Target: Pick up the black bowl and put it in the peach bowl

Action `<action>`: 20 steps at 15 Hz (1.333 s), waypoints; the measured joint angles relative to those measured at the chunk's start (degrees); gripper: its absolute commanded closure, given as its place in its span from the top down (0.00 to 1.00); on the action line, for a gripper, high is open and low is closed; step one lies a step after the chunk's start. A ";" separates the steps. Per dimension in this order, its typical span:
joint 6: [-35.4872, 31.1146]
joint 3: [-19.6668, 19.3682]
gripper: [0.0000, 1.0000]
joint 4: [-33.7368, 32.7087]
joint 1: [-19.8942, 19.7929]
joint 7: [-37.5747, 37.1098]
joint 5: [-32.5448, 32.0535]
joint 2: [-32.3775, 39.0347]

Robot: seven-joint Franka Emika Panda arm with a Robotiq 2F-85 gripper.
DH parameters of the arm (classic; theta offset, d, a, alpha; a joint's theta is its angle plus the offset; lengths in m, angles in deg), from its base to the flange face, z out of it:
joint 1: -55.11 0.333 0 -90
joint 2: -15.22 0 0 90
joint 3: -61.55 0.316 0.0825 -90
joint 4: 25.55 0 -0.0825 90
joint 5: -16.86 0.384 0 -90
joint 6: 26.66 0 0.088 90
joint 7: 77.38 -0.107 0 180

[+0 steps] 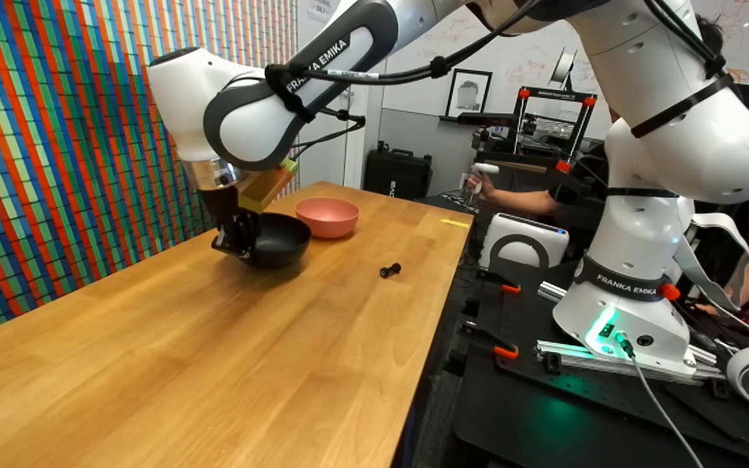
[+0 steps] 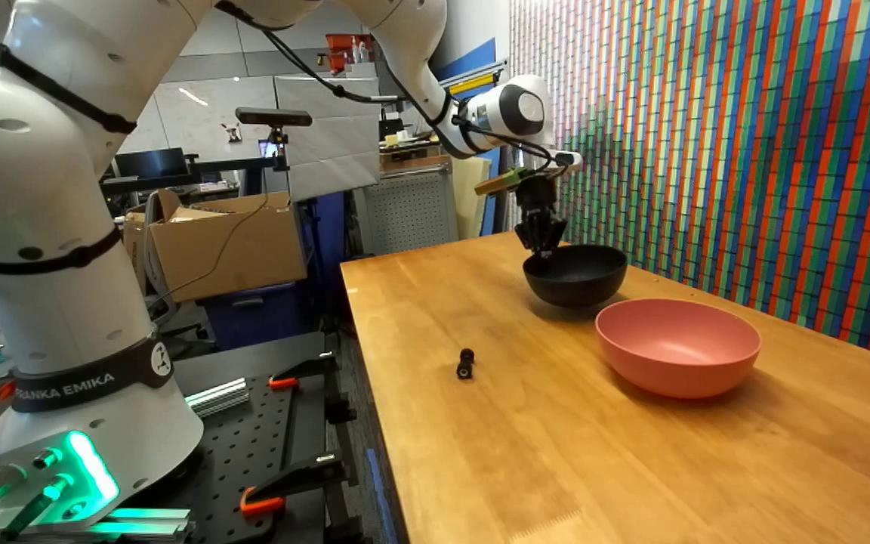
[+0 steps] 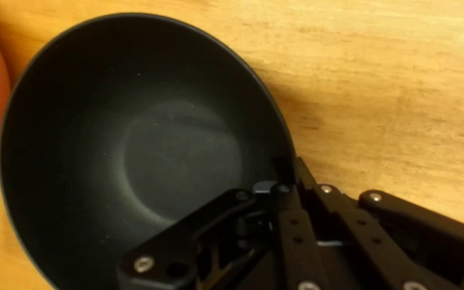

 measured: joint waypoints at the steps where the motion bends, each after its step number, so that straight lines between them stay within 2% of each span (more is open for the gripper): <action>1: 0.81 -0.19 0.05 -1.53 -0.28 0.28 0.00 -0.02; 6: 7.65 -2.71 0.05 -11.60 -3.18 3.10 0.00 -0.41; 8: 10.28 -3.87 0.05 -13.70 -4.87 3.72 0.00 -0.94; 14: 16.00 -5.25 0.05 -12.42 -8.27 3.75 0.00 -2.75; 20: 16.58 -5.27 0.05 -6.93 -9.49 3.39 0.01 -3.48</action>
